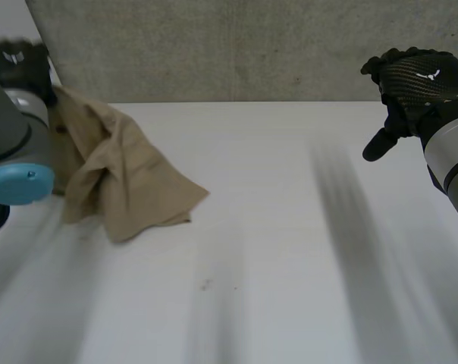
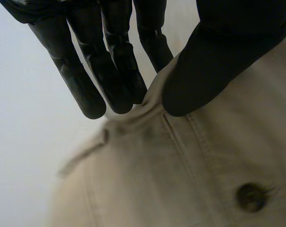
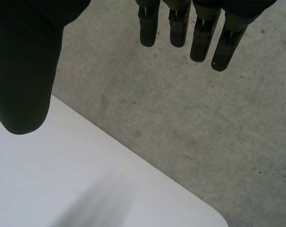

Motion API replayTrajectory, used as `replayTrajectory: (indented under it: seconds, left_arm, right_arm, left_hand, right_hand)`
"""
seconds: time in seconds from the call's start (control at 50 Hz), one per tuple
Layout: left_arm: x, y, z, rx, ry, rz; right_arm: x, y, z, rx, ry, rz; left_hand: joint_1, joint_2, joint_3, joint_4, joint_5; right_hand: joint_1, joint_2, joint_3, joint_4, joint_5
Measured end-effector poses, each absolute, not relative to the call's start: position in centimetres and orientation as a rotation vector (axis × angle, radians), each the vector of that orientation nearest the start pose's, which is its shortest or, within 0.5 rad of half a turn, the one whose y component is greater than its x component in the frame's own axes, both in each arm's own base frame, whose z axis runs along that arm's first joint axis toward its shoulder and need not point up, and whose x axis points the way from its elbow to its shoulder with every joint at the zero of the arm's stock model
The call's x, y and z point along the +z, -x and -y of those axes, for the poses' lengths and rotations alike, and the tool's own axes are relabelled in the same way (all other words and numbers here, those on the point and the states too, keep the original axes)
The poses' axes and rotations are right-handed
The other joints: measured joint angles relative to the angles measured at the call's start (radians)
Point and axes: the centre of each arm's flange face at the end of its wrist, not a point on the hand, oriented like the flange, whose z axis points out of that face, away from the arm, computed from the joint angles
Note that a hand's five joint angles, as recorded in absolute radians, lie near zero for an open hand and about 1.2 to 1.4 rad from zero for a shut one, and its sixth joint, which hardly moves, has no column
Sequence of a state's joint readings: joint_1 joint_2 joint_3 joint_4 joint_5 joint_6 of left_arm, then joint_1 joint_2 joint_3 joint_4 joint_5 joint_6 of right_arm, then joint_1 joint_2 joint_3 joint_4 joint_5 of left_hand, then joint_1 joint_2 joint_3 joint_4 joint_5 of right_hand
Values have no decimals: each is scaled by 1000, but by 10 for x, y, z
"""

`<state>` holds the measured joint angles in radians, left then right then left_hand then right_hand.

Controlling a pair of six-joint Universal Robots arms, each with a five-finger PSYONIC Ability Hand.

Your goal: Fold the shorts.

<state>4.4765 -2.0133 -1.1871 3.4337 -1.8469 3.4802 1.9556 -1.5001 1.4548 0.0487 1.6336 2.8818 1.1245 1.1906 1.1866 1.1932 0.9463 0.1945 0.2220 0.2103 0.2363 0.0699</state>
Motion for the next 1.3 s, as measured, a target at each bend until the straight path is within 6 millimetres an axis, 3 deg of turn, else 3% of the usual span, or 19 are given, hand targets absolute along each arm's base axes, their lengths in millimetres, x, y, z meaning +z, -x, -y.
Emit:
replayTrajectory:
  seconds: [0.08, 0.14, 0.22, 0.3, 0.32, 0.38, 0.42, 0.46, 0.54, 0.62, 0.78, 0.82, 0.86, 1.0, 1.16, 1.24, 1.3]
  left_arm:
    - [323, 229, 364, -2410, -254, -1722]
    - [326, 275, 332, -2538, -425, -1736]
    - [298, 328, 290, -2588, -701, -1836]
    - [233, 381, 229, -2504, -1099, -2012]
    - [225, 385, 222, -2486, -1139, -2031]
    - [178, 405, 178, -2357, -1381, -2128]
    - [158, 410, 156, -2291, -1486, -2162]
    - [143, 413, 136, -2234, -1574, -2184]
    - [132, 414, 112, -2175, -1664, -2199]
    - [146, 411, 107, -2200, -1663, -2186]
    - [218, 385, 127, -2380, -1458, -2114]
    - [225, 381, 129, -2400, -1432, -2104]
    - [250, 362, 139, -2465, -1321, -2072]
    - [298, 313, 154, -2581, -1062, -1998]
    - [314, 276, 170, -2619, -830, -2003]
    - [307, 257, 192, -2552, -702, -2057]
    - [289, 249, 210, -2451, -663, -2131]
  right_arm:
    - [319, -238, 251, -2188, 632, -2097]
    - [319, -238, 250, -2189, 632, -2096]
    - [320, -238, 250, -2191, 631, -2094]
    - [321, -237, 250, -2195, 628, -2094]
    - [321, -236, 250, -2196, 627, -2094]
    - [321, -236, 251, -2200, 625, -2095]
    - [321, -235, 252, -2202, 626, -2097]
    - [321, -235, 252, -2206, 631, -2099]
    - [321, -234, 252, -2212, 646, -2105]
    - [319, -234, 253, -2218, 663, -2109]
    - [307, -239, 260, -2186, 712, -2128]
    - [306, -240, 260, -2178, 720, -2131]
    - [300, -243, 262, -2146, 759, -2132]
    - [297, -250, 259, -2094, 827, -2098]
    - [298, -255, 250, -2080, 900, -2073]
    - [293, -263, 237, -2032, 1008, -2068]
    - [288, -277, 213, -1942, 1160, -2038]
  left_hand:
    - [0, 2, 6, 0, 0]
    - [0, 3, 7, 0, 0]
    - [0, 3, 7, 0, 0]
    - [0, 4, 11, 5, 0]
    - [0, 4, 11, 5, 0]
    - [0, 4, 11, 5, 0]
    - [-99, -120, -115, -122, -82]
    - [-538, -544, -513, -533, -457]
    - [-691, -745, -733, -757, -689]
    - [-691, -754, -742, -765, -707]
    - [-730, -812, -806, -814, -756]
    - [-734, -818, -810, -819, -761]
    - [-760, -844, -835, -850, -789]
    - [-760, -847, -835, -852, -791]
    - [-798, -883, -872, -883, -826]
    - [-807, -890, -878, -889, -830]
    - [-807, -890, -878, -889, -830]
  right_hand:
    - [0, 0, 0, 0, 0]
    - [0, 0, 0, 0, 0]
    - [0, 0, 0, 0, 0]
    - [0, 0, 0, 0, 0]
    - [0, 0, 0, 0, 0]
    - [0, 0, 0, 0, 0]
    - [0, 0, 0, 0, 0]
    - [0, 0, 0, 0, 0]
    - [0, 0, 0, 0, 0]
    - [0, 0, 0, 0, 0]
    - [0, 0, 0, 0, 0]
    - [0, 0, 0, 0, 0]
    - [0, 0, 0, 0, 0]
    - [0, 0, 0, 0, 0]
    - [0, 0, 0, 0, 0]
    - [0, 0, 0, 0, 0]
    - [0, 0, 0, 0, 0]
